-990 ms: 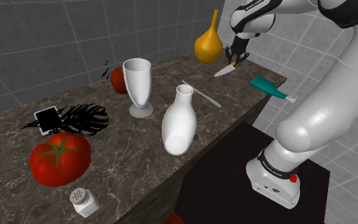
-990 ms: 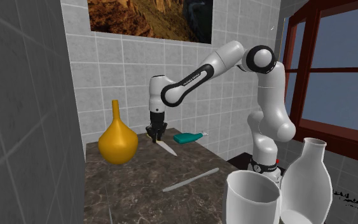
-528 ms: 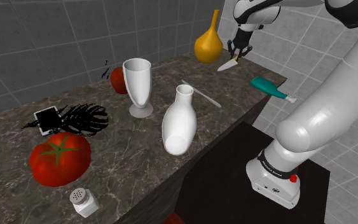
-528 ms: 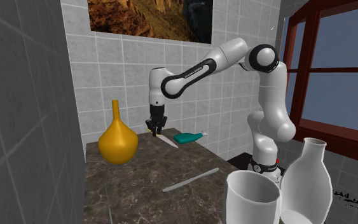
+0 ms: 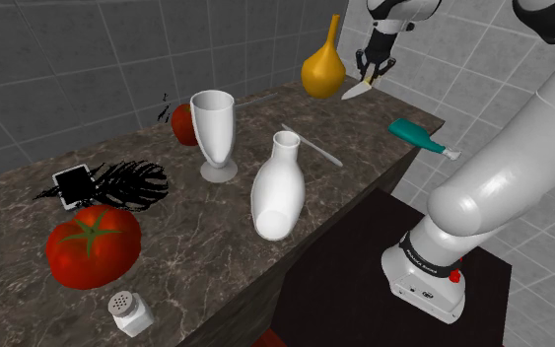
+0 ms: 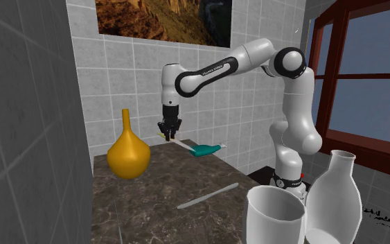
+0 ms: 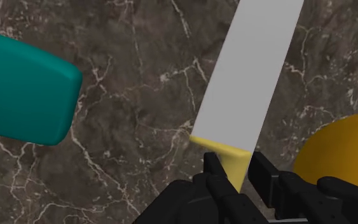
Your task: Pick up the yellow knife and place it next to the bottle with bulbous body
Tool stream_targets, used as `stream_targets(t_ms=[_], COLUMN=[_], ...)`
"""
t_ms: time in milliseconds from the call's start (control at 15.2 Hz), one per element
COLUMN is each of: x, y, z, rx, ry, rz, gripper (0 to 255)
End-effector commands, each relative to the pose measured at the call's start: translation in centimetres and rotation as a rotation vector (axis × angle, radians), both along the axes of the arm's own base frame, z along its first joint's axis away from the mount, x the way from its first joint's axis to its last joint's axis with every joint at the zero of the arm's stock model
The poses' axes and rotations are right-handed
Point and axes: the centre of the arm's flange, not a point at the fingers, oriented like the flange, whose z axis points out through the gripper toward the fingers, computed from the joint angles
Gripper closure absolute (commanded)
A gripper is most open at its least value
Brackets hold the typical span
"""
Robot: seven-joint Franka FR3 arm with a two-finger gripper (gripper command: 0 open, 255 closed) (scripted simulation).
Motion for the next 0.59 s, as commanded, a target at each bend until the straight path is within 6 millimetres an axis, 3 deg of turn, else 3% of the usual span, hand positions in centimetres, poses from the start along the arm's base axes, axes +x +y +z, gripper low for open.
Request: stream_targets(t_ms=[0,528], x=[-0.1,-0.1], y=[-0.1,-0.1], z=[1.1,5.3], rx=[0.0,0.0], ry=[0.0,0.0], rz=[0.0,0.0], gripper=[255,255])
